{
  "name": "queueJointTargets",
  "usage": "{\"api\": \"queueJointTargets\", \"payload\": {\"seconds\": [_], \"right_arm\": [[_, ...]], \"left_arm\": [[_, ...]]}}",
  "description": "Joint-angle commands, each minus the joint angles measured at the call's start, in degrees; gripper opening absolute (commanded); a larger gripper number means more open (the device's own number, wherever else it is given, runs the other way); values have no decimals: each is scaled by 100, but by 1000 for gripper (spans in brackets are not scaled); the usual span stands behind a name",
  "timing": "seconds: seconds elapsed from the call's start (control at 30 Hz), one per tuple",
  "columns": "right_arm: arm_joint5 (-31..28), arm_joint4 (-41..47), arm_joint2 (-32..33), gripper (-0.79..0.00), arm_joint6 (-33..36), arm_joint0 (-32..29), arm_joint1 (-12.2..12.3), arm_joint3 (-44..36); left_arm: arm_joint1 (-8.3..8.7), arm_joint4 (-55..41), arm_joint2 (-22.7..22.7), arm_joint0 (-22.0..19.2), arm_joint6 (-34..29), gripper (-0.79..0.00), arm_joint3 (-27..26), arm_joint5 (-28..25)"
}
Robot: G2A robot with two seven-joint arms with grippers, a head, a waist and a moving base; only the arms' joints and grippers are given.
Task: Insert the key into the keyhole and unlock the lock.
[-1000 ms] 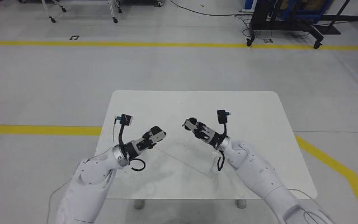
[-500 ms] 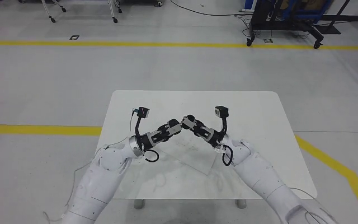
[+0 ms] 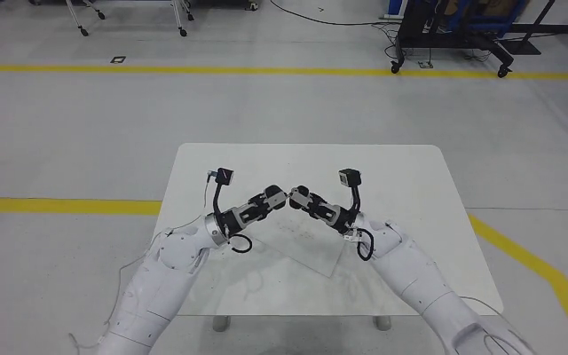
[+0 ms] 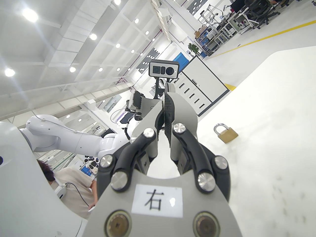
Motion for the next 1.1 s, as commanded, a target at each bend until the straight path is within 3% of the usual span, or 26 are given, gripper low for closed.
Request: {"api": "queueJointTargets", "payload": {"seconds": [0.0,0.13,0.3,0.37,0.4,0.7,0.73,0.77,0.8,1.07], "right_arm": [[0,46,10,-785,74,1,-15,10],[0,135,42,-785,243,4,-44,37],[0,235,75,-785,428,11,-81,89],[0,268,96,-785,488,11,-95,104],[0,282,108,-785,515,11,-101,107],[0,335,237,-785,703,-16,-147,106],[0,344,259,-739,714,-26,-151,92],[0,377,277,-499,718,-44,-155,84],[0,466,280,0,713,-66,-162,56],[0,466,280,0,713,-66,-162,56]], "left_arm": [[2,143,11,6,52,-542,-23,-7],[5,399,28,33,198,-566,-70,-12],[14,716,41,55,325,-662,-128,-28],[16,823,57,60,350,-773,-145,-17],[17,872,65,62,373,-785,-150,-5],[10,1072,140,62,547,-785,-120,101],[12,1068,133,62,563,-785,-117,99],[15,1061,119,63,576,-785,-117,94],[19,1056,98,67,589,-785,-118,76],[106,357,-287,163,393,-785,-170,-143]]}}
